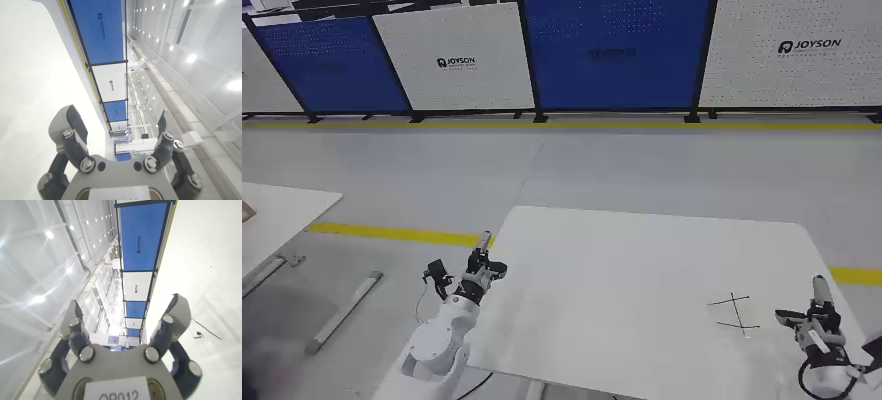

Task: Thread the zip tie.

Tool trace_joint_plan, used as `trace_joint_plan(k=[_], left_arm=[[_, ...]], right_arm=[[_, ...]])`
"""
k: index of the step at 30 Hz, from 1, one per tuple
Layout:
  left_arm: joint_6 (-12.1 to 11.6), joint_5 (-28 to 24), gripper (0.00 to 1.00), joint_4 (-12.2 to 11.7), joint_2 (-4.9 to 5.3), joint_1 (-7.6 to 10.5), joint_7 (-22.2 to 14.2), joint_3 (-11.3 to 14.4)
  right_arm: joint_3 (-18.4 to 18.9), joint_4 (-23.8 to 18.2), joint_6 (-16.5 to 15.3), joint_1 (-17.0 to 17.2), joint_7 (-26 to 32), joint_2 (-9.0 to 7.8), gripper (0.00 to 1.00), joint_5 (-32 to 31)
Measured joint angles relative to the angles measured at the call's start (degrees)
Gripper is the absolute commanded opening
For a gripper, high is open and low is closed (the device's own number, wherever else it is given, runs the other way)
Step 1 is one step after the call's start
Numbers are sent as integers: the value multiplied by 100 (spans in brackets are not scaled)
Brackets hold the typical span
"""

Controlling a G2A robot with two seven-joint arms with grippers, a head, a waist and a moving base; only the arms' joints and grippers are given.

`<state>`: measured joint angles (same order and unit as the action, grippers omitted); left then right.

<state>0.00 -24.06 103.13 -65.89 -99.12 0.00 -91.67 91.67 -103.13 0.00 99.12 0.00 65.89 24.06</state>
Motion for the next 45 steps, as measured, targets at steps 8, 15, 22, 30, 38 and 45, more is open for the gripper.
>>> trace_joint_plan(k=[8, 15, 22, 30, 38, 45], left_arm=[[0, 0, 78, 0, 0, 0, 0, 0], [0, 0, 100, 0, 0, 0, 0, 0], [0, 0, 100, 0, 0, 0, 0, 0], [0, 0, 100, 0, 0, 0, 0, 0], [0, 0, 100, 0, 0, 0, 0, 0], [0, 0, 100, 0, 0, 0, 0, 0]], right_arm=[[0, 0, 0, 0, 0, 0, 100, 0], [0, 0, 0, 0, 0, 0, 100, 0], [134, -53, -6, 65, 689, -57, 100, -358], [615, -186, 110, 189, 2405, -191, 100, -874], [607, -184, 107, 187, 2299, -189, 100, -865], [607, -190, 105, 184, 2310, -191, 100, -875]])
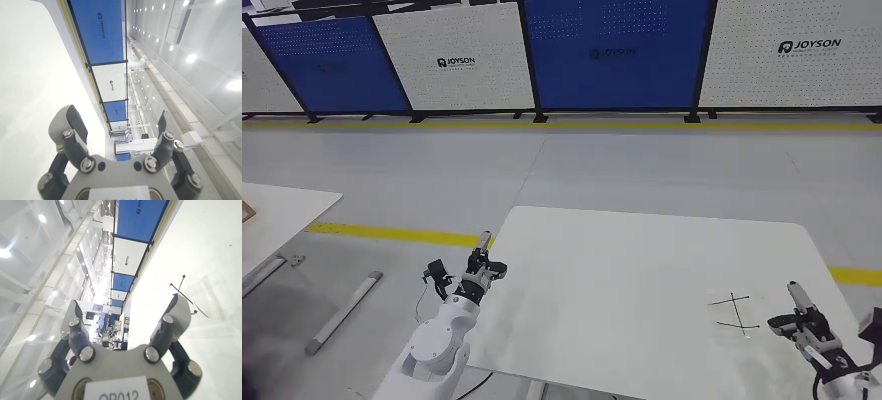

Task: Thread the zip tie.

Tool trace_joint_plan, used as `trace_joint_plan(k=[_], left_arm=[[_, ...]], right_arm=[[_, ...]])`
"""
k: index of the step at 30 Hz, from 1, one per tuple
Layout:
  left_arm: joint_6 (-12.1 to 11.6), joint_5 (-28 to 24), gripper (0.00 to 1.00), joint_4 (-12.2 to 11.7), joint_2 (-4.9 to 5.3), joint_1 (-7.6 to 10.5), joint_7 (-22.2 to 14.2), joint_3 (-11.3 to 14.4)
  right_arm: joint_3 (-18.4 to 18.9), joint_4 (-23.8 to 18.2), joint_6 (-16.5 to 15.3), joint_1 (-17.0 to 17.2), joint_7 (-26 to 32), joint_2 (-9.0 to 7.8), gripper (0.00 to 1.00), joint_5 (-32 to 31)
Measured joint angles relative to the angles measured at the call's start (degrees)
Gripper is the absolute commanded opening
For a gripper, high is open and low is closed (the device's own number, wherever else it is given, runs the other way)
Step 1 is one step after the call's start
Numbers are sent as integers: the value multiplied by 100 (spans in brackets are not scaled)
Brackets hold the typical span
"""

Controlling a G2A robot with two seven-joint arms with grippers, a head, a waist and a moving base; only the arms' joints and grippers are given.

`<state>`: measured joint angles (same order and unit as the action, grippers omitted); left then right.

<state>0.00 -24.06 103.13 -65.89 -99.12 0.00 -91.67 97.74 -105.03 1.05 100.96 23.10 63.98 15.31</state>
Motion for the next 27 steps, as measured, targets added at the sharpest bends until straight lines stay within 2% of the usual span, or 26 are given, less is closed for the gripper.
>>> trace_joint_plan(k=[1, 7, 10, 14, 27], left_arm=[[0, 0, 100, 0, 0, 0, 0, 0], [0, 0, 100, 0, 0, 0, 0, 0], [0, 0, 100, 0, 0, 0, 0, 0], [0, 0, 100, 0, 0, 0, 0, 0], [0, 0, 100, 0, 0, 0, 0, 0]], right_arm=[[4, -16, -1, -11, 63, -9, 100, -59], [400, -132, 78, -131, 1558, -183, 100, -1057], [578, -130, 85, -205, 2184, -252, 100, -1236], [694, -39, -98, -335, 3032, -333, 100, -1438], [692, -38, -96, -333, 2998, -331, 100, -1435]])
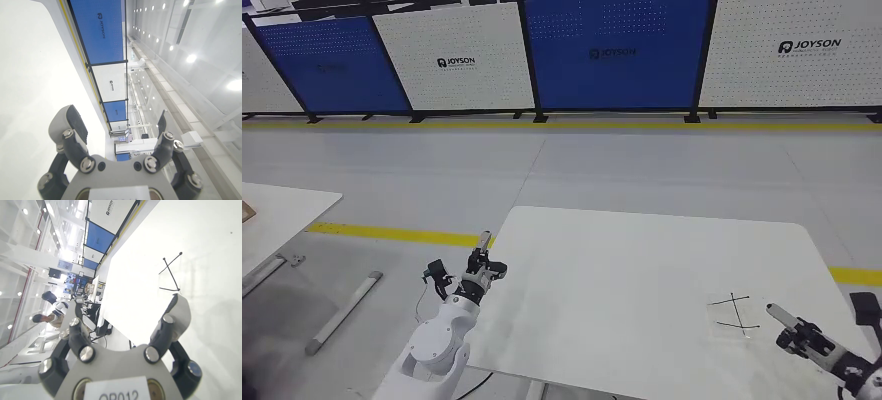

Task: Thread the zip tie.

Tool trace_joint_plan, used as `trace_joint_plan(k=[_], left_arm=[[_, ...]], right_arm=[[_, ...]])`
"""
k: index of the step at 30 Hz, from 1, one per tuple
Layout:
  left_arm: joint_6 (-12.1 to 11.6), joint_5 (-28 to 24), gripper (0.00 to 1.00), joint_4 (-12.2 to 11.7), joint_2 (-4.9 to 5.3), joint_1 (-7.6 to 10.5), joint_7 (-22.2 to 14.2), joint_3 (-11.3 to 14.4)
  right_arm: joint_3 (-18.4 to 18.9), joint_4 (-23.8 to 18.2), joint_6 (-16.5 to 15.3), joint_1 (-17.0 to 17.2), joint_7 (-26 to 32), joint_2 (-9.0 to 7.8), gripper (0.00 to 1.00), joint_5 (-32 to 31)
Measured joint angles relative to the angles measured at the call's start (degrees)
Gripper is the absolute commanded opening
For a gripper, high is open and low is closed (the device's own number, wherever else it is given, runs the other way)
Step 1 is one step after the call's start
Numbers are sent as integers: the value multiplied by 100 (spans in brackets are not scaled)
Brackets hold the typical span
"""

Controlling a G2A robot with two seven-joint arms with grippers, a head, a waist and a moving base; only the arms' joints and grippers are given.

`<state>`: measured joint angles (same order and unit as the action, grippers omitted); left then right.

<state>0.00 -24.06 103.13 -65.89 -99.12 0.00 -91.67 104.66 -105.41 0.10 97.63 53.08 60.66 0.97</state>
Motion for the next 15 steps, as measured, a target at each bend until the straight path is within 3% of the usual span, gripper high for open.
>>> trace_joint_plan(k=[12, 15], left_arm=[[0, 0, 100, 0, 0, 0, 0, 0], [0, 0, 100, 0, 0, 0, 0, 0]], right_arm=[[-12, -14, -14, -15, 15, -13, 100, -15], [12, 80, -108, -429, 645, -152, 100, -486]])
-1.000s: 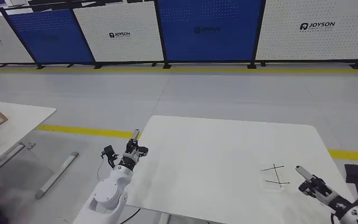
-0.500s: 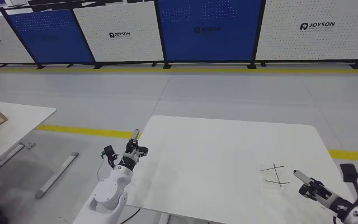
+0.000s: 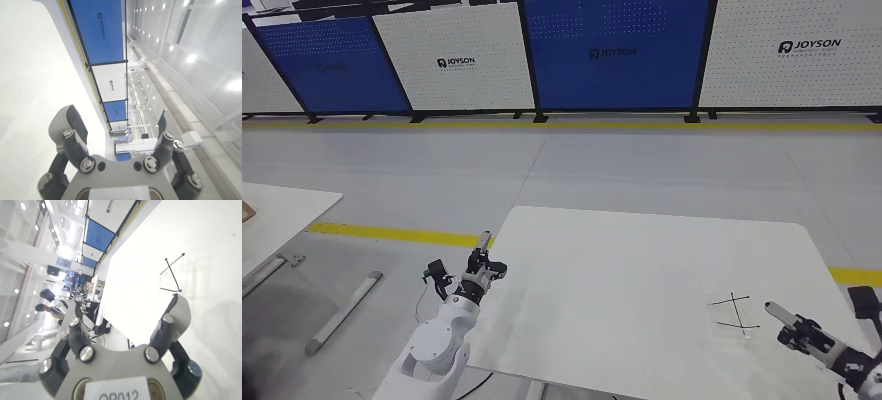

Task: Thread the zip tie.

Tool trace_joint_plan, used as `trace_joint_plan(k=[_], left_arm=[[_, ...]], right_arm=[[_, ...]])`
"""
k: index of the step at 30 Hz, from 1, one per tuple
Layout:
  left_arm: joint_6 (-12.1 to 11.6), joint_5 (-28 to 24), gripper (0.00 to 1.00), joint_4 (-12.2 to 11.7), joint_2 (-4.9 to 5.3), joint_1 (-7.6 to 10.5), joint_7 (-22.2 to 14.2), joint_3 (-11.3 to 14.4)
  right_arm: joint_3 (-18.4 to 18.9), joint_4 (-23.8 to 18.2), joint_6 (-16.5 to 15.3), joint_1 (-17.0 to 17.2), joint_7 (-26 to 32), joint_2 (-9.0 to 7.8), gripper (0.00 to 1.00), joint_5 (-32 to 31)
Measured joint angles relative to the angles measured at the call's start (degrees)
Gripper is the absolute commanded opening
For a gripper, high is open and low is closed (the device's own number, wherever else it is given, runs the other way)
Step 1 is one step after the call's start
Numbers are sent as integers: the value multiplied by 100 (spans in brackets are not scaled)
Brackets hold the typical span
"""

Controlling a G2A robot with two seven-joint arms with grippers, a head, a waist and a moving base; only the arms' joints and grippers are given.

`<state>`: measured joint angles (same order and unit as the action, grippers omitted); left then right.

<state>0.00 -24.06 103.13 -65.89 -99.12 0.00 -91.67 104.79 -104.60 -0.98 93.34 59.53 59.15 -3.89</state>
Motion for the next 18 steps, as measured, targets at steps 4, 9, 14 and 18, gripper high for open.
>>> trace_joint_plan(k=[4, 9, 14, 18], left_arm=[[0, 0, 100, 0, 0, 0, 0, 0], [0, 0, 100, 0, 0, 0, 0, 0], [0, 0, 100, 0, 0, 0, 0, 0], [0, 0, 100, 0, 0, 0, 0, 0]], right_arm=[[-68, 315, 120, -606, 1615, -125, 100, -278], [-265, 551, 276, -909, 2021, -192, 100, -447], [-259, 543, 266, -900, 2010, -190, 100, -440], [-259, 543, 266, -900, 2010, -190, 100, -440]])
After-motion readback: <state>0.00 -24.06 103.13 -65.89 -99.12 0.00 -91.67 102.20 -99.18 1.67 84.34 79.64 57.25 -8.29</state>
